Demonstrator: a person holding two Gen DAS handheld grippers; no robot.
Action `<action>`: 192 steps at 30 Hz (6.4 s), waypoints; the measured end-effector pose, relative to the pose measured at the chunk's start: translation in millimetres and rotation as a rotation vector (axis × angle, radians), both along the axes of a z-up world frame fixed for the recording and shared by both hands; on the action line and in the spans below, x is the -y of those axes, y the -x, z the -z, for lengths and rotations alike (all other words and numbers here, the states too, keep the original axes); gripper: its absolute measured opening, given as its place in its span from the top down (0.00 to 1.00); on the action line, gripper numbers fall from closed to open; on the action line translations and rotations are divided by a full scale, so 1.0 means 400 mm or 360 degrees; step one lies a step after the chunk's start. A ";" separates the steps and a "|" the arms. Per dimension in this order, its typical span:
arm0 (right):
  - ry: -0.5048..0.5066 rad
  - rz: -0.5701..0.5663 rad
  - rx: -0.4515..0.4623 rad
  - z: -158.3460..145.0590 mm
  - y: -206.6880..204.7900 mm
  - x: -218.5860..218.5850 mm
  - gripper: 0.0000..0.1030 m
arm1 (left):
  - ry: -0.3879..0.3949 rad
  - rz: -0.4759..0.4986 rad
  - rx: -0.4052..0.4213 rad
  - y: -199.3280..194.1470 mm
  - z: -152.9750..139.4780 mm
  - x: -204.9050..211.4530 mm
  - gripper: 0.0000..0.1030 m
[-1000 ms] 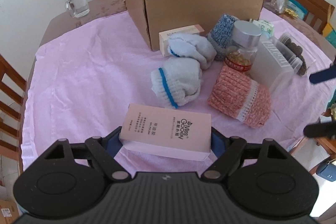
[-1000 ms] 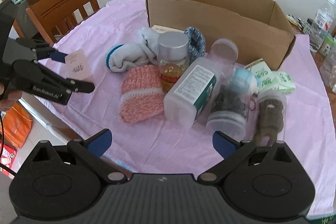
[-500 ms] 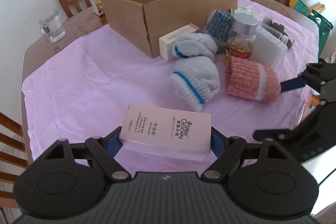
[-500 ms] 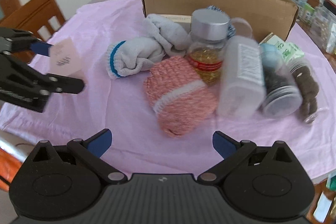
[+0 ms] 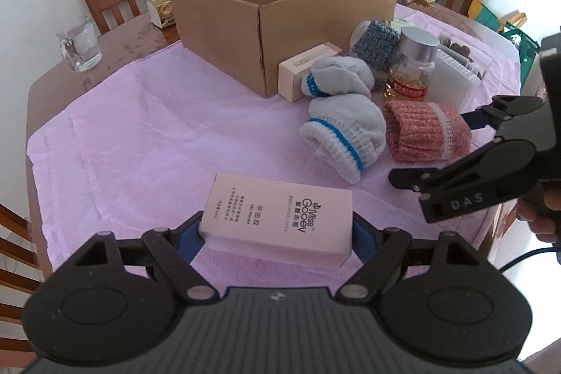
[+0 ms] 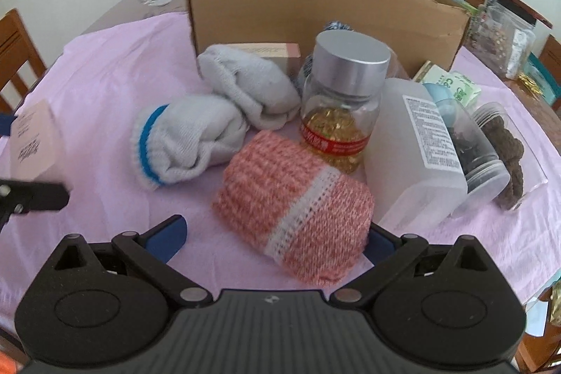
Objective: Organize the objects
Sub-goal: 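Grasp the pink cosmetic box with the left tool while the right tool grasps the pink knitted sock, then carry both held items into the cardboard box and open both tools, then withdraw both tools from the box back toward the remaining items, then grasp the blue-striped white sock with the left tool while the right tool grasps the white bottle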
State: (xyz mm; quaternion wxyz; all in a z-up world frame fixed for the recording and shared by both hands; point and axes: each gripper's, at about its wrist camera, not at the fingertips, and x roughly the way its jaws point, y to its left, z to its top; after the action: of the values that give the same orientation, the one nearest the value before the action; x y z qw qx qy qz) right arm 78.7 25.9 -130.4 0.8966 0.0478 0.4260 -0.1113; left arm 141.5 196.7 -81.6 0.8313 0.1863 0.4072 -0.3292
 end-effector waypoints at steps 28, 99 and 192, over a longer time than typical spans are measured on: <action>-0.0008 0.0019 -0.0070 -0.077 -0.015 0.031 0.24 | -0.0084 0.0066 -0.0030 -0.017 -0.043 0.057 0.20; -0.0010 -0.0591 0.0114 -0.305 -0.108 0.399 0.00 | -0.0003 -0.0785 0.0136 -0.015 -0.171 0.312 0.03; 0.0073 -0.1216 -0.0315 -0.075 -0.062 0.248 0.14 | 0.0046 -0.0786 -0.0117 -0.050 0.078 0.310 0.30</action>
State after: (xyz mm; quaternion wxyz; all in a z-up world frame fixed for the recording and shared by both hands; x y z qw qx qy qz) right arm 103.4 -73.1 -100.4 0.8288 -0.1452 0.4949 0.2169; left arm 161.3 72.8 -112.6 0.8738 0.0572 0.4656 -0.1284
